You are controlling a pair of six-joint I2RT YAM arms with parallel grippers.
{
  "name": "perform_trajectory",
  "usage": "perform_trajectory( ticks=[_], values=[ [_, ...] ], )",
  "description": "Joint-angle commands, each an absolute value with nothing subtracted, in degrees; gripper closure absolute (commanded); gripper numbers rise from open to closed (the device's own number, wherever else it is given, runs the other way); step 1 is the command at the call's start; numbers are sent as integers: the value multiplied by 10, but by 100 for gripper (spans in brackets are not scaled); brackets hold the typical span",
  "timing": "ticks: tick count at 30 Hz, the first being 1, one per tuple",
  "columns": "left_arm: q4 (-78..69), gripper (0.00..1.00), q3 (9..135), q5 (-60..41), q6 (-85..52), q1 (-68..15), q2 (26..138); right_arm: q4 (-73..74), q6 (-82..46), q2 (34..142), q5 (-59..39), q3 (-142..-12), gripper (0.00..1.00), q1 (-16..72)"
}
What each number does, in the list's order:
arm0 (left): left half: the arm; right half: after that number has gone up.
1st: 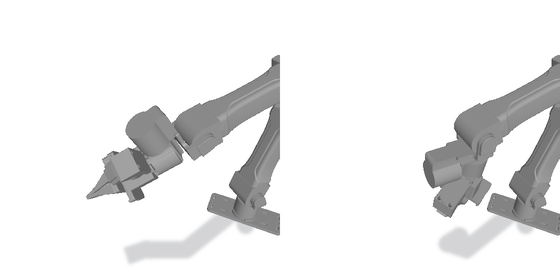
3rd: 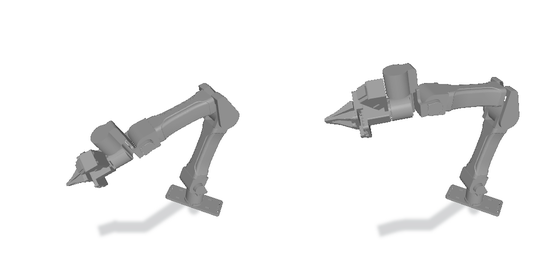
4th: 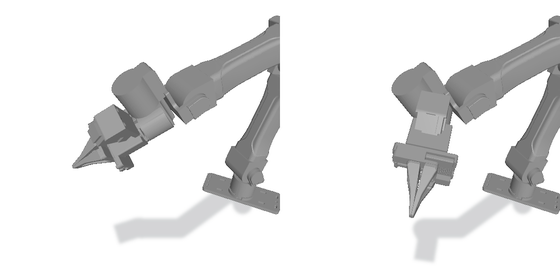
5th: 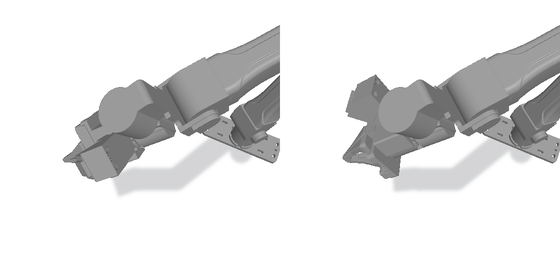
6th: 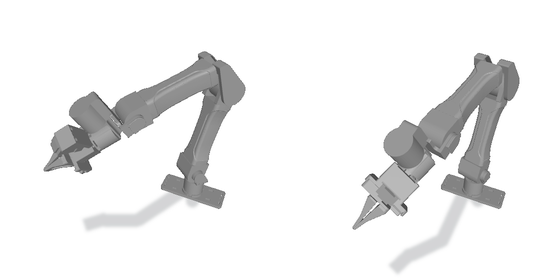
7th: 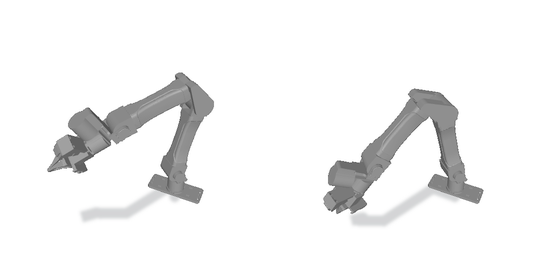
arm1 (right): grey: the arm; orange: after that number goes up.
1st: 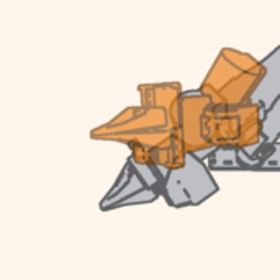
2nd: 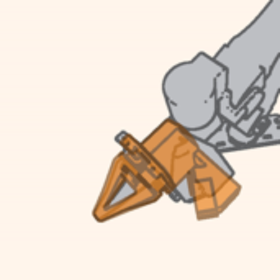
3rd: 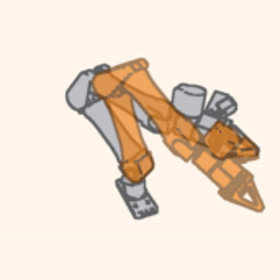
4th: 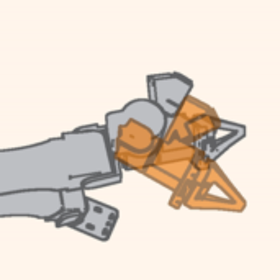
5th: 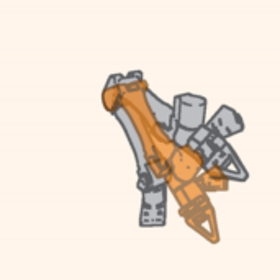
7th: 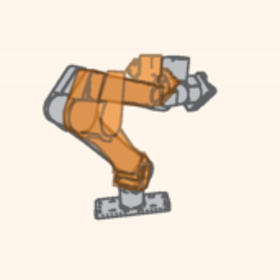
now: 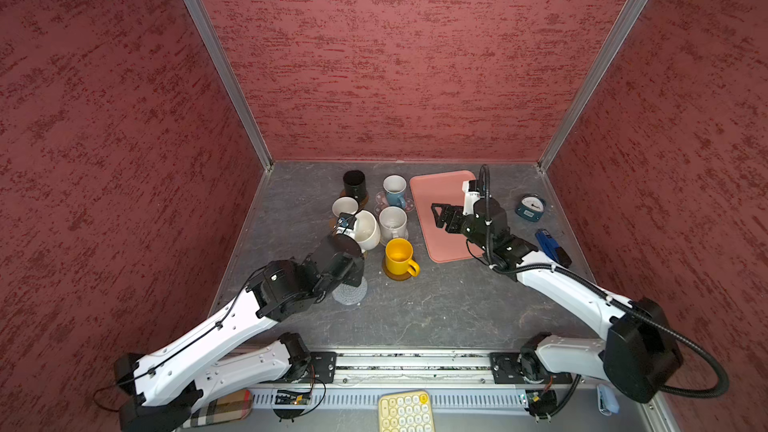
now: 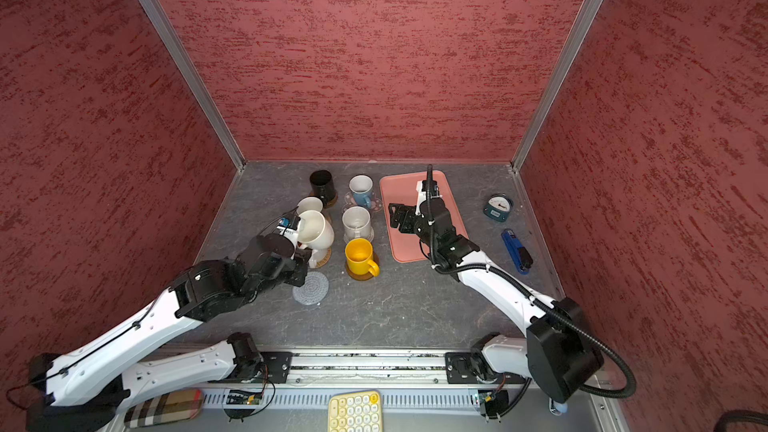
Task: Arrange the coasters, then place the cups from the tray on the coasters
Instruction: 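Carry the white mug off the pink tray toward the yellow mug with the left gripper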
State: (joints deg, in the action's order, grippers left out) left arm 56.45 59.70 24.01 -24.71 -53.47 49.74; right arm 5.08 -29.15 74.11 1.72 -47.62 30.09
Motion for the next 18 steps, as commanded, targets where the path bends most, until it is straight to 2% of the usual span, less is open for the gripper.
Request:
perform_trajectory(
  ticks=[1, 12, 18],
  values=[
    [583, 100, 589, 270, -258, -535, 472, 81, -277, 751, 8, -497, 12, 289],
    [608, 100, 526, 240, -288, -544, 367, 105, -269, 757, -32, -479, 13, 246],
    [636, 100, 528, 277, -343, -551, 401, 117, -264, 757, -43, -471, 13, 229]
  ],
)
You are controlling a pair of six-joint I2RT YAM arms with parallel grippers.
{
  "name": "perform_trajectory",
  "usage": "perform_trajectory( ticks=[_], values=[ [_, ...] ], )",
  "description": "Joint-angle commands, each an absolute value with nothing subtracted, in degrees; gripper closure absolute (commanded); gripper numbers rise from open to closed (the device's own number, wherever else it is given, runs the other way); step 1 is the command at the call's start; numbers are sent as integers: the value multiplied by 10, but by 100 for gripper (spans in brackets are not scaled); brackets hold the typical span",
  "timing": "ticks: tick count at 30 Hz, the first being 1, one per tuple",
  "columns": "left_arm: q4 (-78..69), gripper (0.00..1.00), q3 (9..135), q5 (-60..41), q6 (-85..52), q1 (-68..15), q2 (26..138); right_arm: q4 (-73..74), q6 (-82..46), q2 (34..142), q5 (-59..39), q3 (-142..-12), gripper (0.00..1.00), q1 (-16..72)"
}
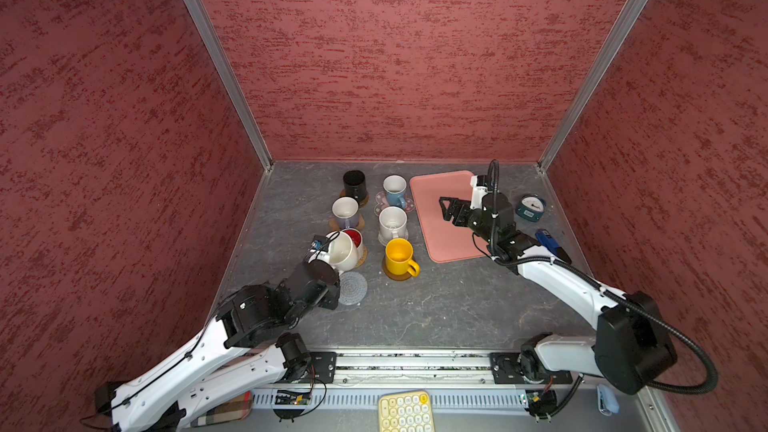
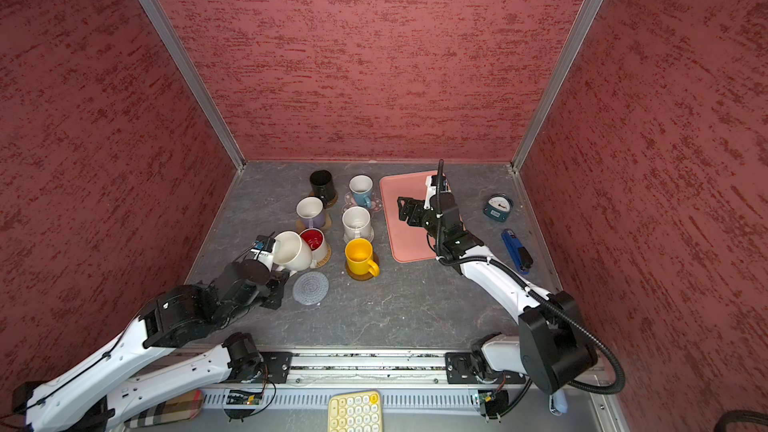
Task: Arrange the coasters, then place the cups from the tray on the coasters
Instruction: 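Carry the white mug off the pink tray toward the yellow mug with the left gripper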
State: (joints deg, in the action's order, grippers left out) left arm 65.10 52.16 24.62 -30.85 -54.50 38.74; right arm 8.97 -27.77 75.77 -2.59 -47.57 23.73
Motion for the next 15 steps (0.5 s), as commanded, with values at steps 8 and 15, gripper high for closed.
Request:
perform_trajectory(
  ticks=[8, 15],
  values=[
    [604, 100, 471, 293, -417, -555, 427, 131, -263, 762, -66, -455, 13, 200],
    [602, 100, 438, 297, -454, -566, 417, 150, -268, 767, -71, -437, 13, 193]
  ],
)
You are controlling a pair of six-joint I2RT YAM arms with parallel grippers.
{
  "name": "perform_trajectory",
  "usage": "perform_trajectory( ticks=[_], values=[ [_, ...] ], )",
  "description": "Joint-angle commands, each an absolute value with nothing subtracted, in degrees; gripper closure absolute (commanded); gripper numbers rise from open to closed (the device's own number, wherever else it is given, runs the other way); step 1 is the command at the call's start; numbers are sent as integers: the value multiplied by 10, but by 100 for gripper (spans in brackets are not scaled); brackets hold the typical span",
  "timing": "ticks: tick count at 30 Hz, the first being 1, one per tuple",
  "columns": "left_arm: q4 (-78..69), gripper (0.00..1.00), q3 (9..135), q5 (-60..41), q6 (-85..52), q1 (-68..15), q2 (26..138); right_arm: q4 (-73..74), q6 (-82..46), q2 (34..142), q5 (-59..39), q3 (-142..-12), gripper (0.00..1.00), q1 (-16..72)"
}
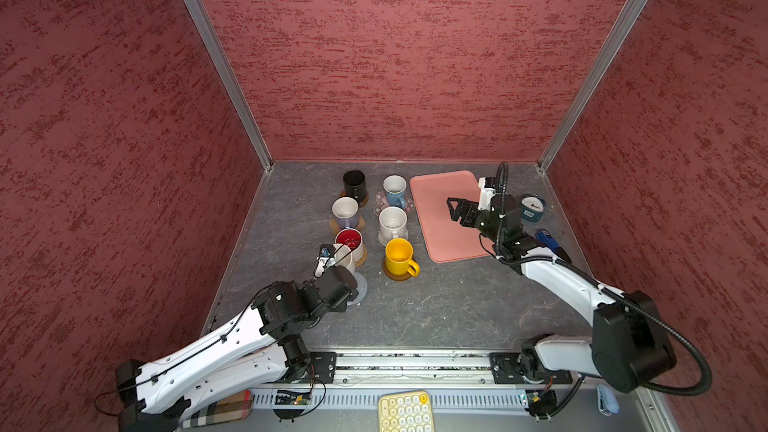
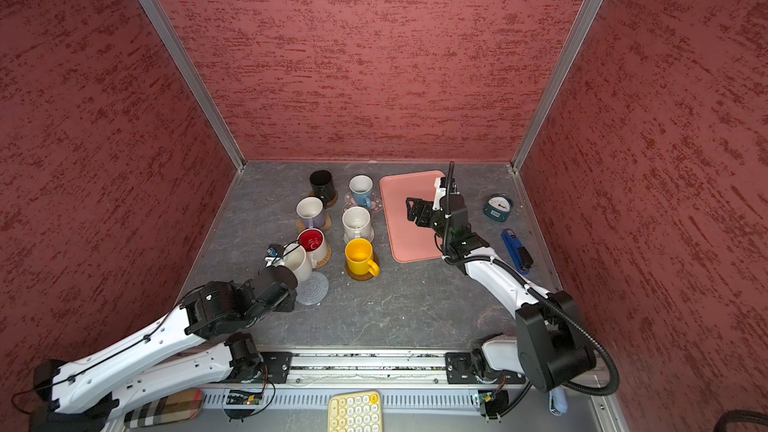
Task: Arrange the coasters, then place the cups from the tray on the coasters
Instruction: 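Carry the white mug off the pink tray toward the yellow mug with the left gripper, then lower the white mug onto the grey glitter coaster nearer the robot with the left gripper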
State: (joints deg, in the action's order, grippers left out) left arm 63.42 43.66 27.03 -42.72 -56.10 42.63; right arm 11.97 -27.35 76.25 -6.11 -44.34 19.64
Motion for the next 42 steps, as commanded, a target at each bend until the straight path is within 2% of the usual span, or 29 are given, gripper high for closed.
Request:
perform_trajectory(
  ticks=[1, 14, 42],
  values=[
    [606, 100, 436, 298, -459, -567, 419, 152, -268, 767, -71, -436, 13, 192],
    [610, 100, 386, 335, -547, -620, 433, 159, -268, 769, -69, -428, 13, 188],
    [509, 100, 314, 289, -535, -599, 453, 166, -269, 772, -73, -420, 14, 183]
  ],
)
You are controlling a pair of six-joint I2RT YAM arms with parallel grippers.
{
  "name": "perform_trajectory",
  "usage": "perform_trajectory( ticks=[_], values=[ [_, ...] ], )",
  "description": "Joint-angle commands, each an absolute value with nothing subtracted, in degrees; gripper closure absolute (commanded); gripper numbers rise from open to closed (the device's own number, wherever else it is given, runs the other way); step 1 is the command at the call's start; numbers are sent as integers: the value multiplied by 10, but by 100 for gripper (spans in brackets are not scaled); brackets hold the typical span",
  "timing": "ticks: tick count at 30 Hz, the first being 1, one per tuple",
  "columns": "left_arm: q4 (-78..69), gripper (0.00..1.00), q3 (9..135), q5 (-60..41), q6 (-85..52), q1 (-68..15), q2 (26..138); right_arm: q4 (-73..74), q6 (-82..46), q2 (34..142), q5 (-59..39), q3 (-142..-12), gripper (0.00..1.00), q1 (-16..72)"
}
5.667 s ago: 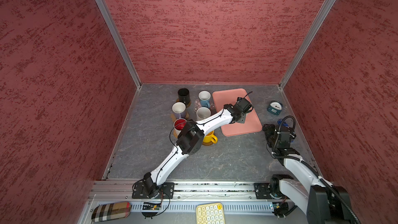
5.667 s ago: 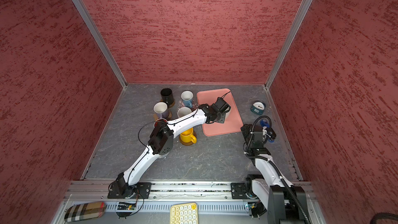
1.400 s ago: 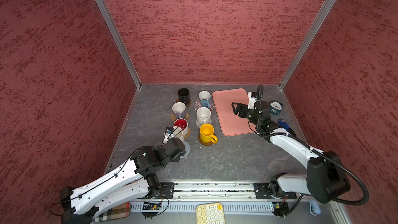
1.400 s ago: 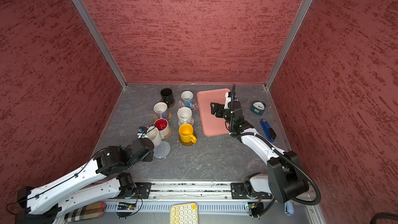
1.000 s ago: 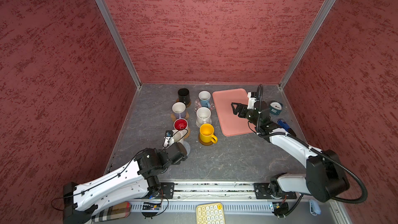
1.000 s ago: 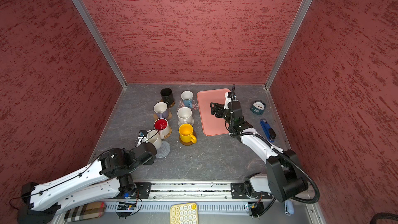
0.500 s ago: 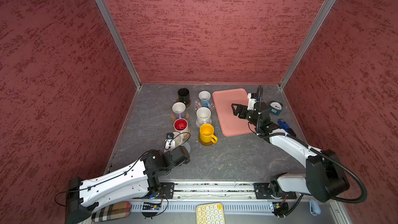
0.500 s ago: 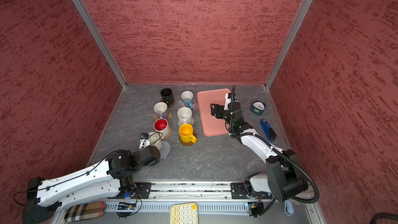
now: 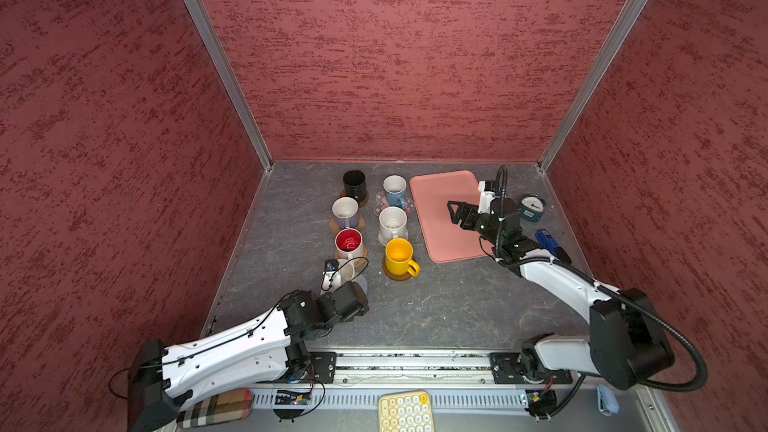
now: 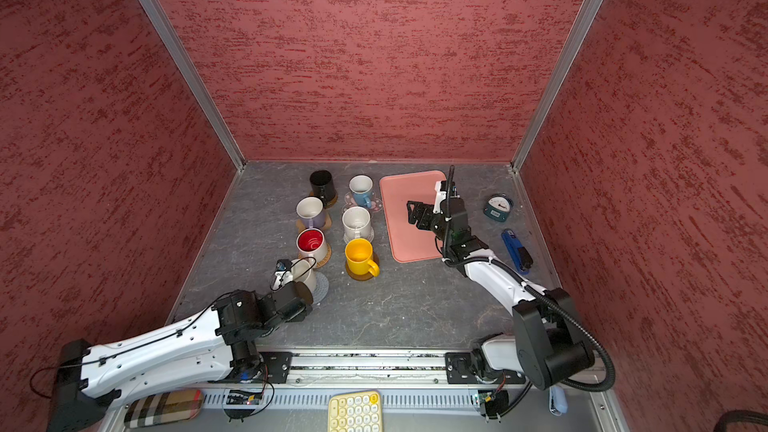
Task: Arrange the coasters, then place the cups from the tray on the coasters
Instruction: 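Lower the white mug onto the grey glitter coaster nearer the robot with the left gripper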
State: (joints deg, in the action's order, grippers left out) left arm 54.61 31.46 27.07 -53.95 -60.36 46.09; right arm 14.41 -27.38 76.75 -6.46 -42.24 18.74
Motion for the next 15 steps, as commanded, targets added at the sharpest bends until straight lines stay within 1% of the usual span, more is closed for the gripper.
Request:
perform_trajectory(
  ticks=[1, 15],
  values=[
    [507, 100, 312, 287, -535, -598, 453, 166, -269, 772, -73, -420, 13, 183],
    [472, 100, 293, 255, -509, -561, 453, 167, -269, 781, -74, -422, 14, 181]
  ],
)
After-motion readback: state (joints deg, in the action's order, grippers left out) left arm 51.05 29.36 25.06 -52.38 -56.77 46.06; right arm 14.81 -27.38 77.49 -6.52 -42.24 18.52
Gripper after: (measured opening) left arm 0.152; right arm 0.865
